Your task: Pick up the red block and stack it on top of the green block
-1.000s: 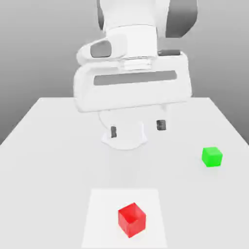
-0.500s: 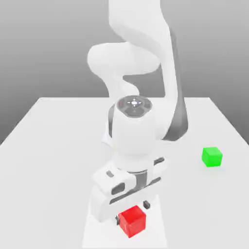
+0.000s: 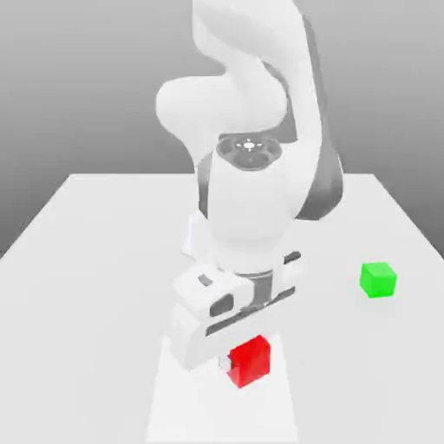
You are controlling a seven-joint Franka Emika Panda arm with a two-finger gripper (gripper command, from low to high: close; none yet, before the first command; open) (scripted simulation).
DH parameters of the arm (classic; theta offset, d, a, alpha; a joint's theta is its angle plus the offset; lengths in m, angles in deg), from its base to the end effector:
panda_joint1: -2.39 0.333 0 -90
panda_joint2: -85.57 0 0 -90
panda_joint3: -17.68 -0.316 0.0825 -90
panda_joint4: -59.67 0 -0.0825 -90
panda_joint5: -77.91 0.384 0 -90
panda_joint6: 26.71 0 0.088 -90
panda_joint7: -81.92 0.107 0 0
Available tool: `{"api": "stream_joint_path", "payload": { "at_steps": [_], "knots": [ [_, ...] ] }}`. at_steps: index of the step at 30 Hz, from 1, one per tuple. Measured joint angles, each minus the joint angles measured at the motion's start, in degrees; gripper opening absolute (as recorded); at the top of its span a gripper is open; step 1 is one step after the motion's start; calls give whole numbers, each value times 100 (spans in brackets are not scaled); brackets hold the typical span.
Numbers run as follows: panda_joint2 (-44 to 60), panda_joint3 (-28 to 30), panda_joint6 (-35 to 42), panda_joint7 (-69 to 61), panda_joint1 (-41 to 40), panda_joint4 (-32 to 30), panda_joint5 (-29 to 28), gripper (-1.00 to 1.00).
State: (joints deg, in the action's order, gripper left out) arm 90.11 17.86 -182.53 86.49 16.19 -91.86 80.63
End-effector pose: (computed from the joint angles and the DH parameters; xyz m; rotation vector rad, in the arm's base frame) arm 0.4144 0.0986 0.2166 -3.1183 -0.1789 0.0114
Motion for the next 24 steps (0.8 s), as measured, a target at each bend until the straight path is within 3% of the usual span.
{"api": "stream_joint_path", "payload": {
  "at_steps": [16, 22, 23, 24],
  "knots": [
    [-1630, -1672, 212, -4109, 3369, -1381, 553, -100],
    [-564, -1753, -871, -3796, 3365, -1418, -203, -100],
    [-350, -1691, -1066, -3618, 3351, -1409, -459, 100],
    [-350, -1691, -1066, -3618, 3315, -1409, -459, 100]
  ]
}}
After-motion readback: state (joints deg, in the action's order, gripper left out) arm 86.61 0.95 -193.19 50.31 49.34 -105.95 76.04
